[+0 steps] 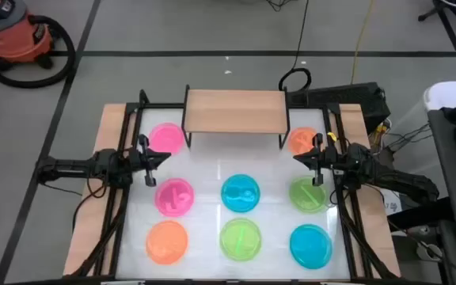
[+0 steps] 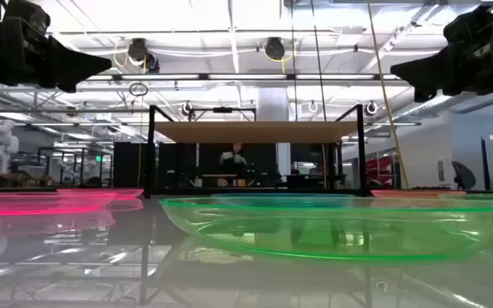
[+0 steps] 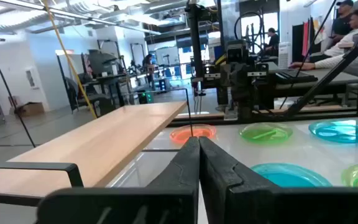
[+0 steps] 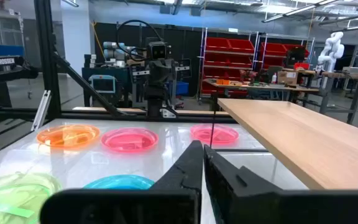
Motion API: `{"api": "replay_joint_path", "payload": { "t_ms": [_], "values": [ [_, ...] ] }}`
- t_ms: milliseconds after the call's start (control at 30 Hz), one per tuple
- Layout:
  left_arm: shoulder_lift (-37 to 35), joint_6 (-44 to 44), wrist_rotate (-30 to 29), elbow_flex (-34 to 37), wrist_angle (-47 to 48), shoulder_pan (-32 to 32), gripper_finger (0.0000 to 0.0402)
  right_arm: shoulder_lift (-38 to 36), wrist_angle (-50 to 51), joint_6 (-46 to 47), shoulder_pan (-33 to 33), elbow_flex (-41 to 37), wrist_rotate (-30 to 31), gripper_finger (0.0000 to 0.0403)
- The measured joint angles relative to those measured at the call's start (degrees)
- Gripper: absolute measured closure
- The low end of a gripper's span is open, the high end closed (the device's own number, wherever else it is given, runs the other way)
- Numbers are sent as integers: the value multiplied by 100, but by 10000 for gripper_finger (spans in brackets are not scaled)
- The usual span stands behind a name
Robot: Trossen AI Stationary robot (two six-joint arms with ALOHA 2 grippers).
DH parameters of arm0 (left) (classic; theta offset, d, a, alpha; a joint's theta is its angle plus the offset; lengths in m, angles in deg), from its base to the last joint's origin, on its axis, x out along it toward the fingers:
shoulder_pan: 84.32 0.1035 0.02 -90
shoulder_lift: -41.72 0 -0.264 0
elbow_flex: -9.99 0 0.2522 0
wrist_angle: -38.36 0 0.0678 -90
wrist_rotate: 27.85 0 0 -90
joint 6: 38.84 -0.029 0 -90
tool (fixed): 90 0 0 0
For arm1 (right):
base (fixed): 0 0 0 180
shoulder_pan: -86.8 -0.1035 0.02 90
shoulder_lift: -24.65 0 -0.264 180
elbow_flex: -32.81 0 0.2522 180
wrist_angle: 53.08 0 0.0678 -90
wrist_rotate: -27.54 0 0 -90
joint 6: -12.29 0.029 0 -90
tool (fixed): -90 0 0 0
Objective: Place and stack plates onto a shelf
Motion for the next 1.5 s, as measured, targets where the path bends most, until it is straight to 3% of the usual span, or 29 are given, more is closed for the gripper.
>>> {"api": "replay_joint_path", "payload": {
  "t_ms": [700, 1000, 1200, 1333, 1500],
  "values": [
    [1, 0, 0, 0, 0, -1, 398, 2, -335, -2, 0, 0, 0, 403],
    [0, 0, 0, 0, 0, -2, 398, 44, -2002, 647, -2, 177, 24, 403],
    [0, 0, 0, 0, 0, 0, 398, 687, -695, 592, 0, 1181, 47, 403],
    [0, 0, -5, -2, -4, -2, 398, 1507, 559, 444, -2, 1905, 369, 403],
    [2, 0, -2, 0, -11, -2, 398, 2600, 1252, 406, -212, 2413, 423, 403]
  ]
}}
